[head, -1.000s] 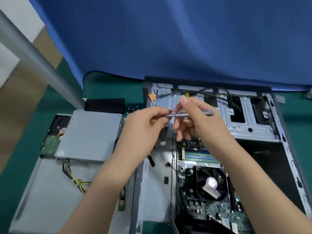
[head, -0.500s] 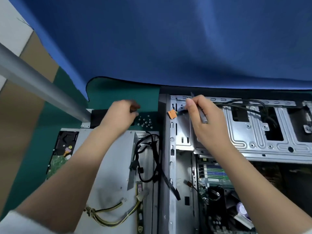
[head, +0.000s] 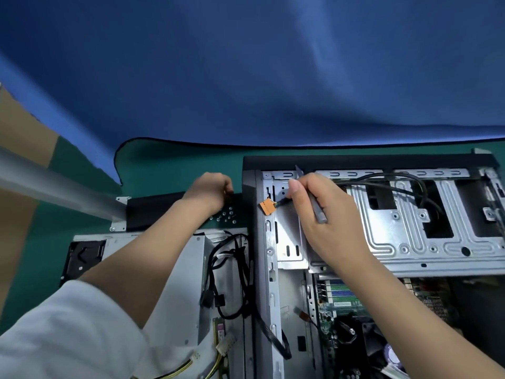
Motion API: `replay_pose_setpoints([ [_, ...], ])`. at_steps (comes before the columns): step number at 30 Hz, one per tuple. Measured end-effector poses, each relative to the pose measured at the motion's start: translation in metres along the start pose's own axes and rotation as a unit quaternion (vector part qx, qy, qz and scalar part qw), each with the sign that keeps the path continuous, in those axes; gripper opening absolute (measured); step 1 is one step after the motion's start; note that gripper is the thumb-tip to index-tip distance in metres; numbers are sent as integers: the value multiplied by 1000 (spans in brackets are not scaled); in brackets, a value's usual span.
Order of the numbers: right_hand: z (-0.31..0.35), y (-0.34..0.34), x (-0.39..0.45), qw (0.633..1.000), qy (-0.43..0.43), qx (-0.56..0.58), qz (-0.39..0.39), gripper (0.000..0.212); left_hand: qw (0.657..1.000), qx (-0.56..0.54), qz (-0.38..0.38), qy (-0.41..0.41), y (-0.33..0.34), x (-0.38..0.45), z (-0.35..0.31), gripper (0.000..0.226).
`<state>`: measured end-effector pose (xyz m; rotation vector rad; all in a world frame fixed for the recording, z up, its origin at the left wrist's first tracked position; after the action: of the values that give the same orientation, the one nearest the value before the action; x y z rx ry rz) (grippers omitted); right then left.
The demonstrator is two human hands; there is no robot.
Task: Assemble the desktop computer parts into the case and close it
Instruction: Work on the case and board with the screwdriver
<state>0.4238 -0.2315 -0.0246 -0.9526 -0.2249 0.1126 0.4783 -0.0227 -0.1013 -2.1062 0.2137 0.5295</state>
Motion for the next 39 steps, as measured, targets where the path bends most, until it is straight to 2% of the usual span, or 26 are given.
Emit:
replay_pose_setpoints([
  [4, 0, 0, 0, 1000, 0, -5, -1, 35, 1000, 13, -7, -8, 6, 1, 2, 34],
  [8, 2, 0, -1, 1000, -1, -1, 1, 34, 998, 70, -3, -6, 6, -2, -4, 13],
  [12, 1, 0, -1, 1000, -9, 1, -2, 33, 995, 102, -3, -9, 5, -7, 0, 25],
  [15, 0, -1, 0, 1000, -10, 13, 1, 35, 998, 31, -44, -36, -6, -15, -3, 20],
  [17, 1, -2, 0, 1000, -5, 28, 6, 37, 993, -47, -103, -43, -18, -30, -8, 24],
  [20, 2, -6, -2, 997, 5, 71, 2, 35, 970, -139, -200, 27, -23, -65, -18, 19],
  [23, 2, -15, -10, 988, 27, 151, 7, 32, 951, -162, -245, 92, -17, -102, -34, 9],
  [25, -1, -27, -23, 980, 24, 195, 16, 30, 933, -198, -280, 103, -12, -126, -47, 12],
  [27, -8, -43, -43, 975, -1, 220, 29, 26, 903, -283, -309, 97, -3, -154, -64, 18],
  [29, -17, -57, -68, 960, -18, 269, 68, 19, 867, -399, -285, 91, 15, -181, -85, 22],
  [32, -34, -75, -105, 937, -21, 335, 103, 19, 838, -510, -179, 73, 55, -209, -122, 17],
  [35, -58, -91, -131, 934, 12, 352, 59, 14, 834, -538, -97, 77, 96, -219, -151, 13],
  [39, -90, -110, -148, 939, 51, 339, 27, 13, 767, -640, -12, 53, 135, -219, -176, 16],
])
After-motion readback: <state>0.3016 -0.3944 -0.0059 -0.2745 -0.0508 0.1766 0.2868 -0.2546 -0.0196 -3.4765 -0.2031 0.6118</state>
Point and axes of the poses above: each hand's wrist, its own x-axis towards the middle knuckle, its own y-axis out of the palm, z = x × y, the point moved 1 cm from there along x, towards the middle knuckle, and after that the axes turned 15 degrees about -x, right-handed, at the moved point
